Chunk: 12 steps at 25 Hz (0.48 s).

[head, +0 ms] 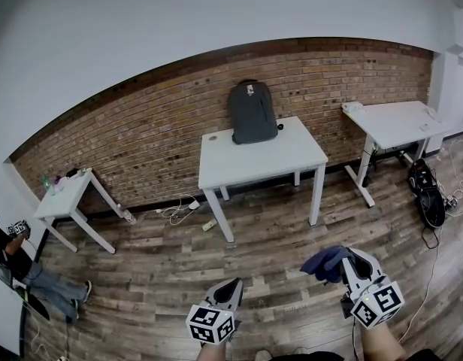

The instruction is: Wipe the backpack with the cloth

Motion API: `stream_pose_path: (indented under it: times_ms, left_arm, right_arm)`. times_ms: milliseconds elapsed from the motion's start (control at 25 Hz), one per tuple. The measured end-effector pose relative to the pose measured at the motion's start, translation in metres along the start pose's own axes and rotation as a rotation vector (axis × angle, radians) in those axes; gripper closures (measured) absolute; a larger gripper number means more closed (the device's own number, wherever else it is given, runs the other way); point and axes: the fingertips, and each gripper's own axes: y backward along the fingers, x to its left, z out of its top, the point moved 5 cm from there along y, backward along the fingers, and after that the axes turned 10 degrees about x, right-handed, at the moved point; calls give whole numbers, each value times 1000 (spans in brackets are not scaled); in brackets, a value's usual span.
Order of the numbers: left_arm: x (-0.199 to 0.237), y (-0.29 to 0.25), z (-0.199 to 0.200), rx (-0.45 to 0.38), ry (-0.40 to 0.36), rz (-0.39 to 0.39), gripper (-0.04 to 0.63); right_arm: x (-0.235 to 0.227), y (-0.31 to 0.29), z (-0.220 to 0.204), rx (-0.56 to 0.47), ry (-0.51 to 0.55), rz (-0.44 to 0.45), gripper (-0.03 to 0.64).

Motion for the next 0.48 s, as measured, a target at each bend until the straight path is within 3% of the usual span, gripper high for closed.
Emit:
stream_pose_path:
  times_ms: [480]
  left_arm:
    - [15, 18, -13, 7, -8, 7, 607]
  right_arm:
    - [23, -4, -10, 29, 21, -11, 588]
